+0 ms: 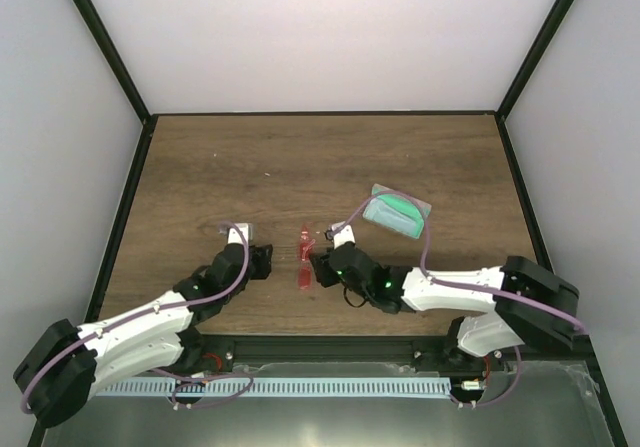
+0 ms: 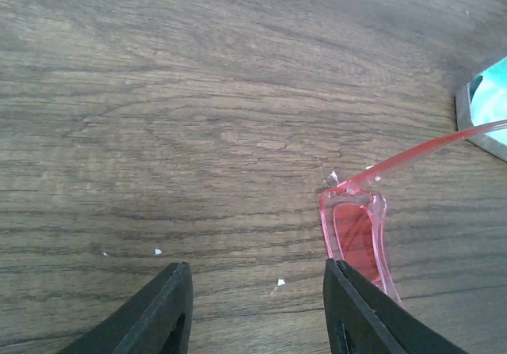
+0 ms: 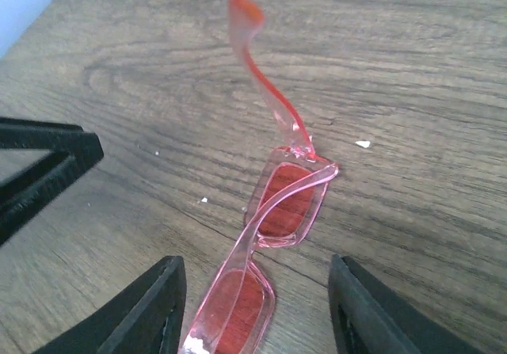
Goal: Organize the sunglasses
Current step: Adjust the sunglasses at the center of the board.
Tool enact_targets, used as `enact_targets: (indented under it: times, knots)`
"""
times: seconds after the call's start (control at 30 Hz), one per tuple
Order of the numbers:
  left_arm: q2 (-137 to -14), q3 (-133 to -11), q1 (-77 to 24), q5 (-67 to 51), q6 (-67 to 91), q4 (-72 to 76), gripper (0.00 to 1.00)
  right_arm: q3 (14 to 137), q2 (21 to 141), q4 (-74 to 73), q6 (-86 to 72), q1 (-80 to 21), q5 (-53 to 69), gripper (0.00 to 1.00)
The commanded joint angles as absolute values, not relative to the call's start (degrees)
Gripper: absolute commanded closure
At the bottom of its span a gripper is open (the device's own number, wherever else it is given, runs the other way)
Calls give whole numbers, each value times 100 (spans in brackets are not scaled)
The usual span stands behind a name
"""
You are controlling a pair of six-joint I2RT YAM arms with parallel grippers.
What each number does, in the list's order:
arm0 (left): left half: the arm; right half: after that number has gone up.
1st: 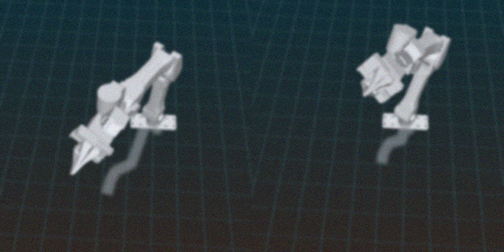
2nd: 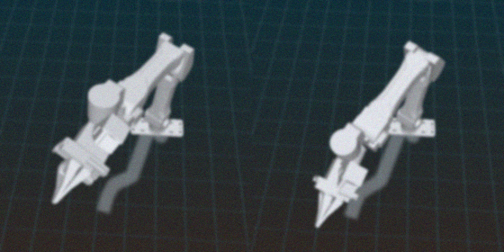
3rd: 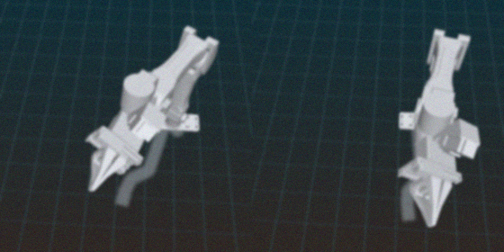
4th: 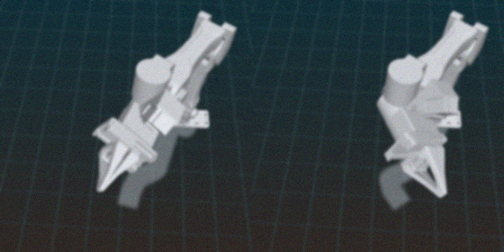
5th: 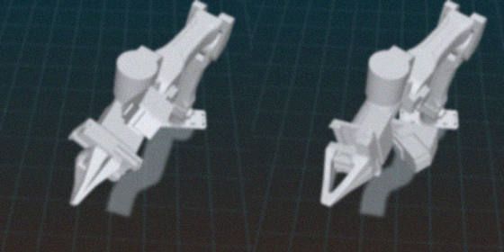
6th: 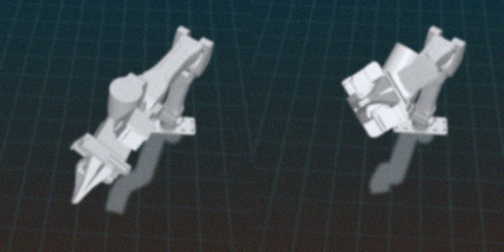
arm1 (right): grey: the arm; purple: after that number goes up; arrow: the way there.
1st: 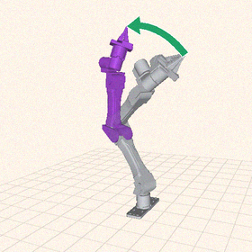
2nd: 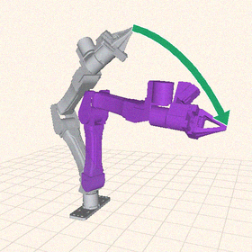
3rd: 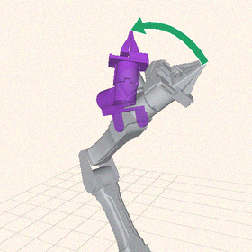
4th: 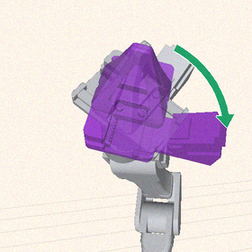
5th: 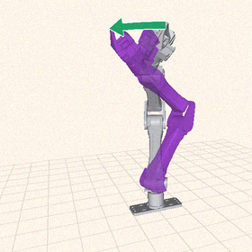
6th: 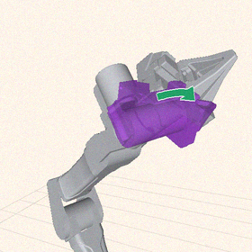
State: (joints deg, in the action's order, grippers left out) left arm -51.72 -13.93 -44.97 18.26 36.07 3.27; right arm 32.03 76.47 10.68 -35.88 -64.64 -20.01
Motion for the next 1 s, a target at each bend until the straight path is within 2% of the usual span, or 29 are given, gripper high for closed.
enact_targets:
  times: [0.0, 0.07, 0.13, 0.3, 0.47, 0.5, 0.77, 0.97]
  knots:
    - [-5269, -1662, -4479, 1959, 3627, 190, 48, 3467, 8247, 966, -3941, -6486, -1981, 46]
    - [-5399, -1803, -4479, 1953, 3621, 119, 42, 3648, 8672, 963, -4093, -6603, -2003, 44]
    - [-5511, -1875, -4481, 1981, 3629, 123, 40, 3865, 9023, 770, -4312, -6760, -2238, 47]
    - [-5564, -1856, -4478, 2020, 3655, 135, 39, 4153, 9211, 464, -4660, -7319, -3142, 68]
    - [-5568, -1846, -4479, 2107, 3682, 114, 39, 4279, 9299, 725, -4612, -7577, -3187, 91]
    - [-5572, -1846, -4475, 2123, 3683, 114, 39, 4288, 9339, 816, -4572, -7584, -3101, 94]
    - [-5604, -1895, -4473, 2195, 3702, 79, 39, 4466, 9996, 1398, -4221, -7587, -2231, 97]
    - [-5732, -1952, -4471, 2185, 3669, 64, 38, 4355, 10188, 1433, -4262, -7563, -2198, 96]
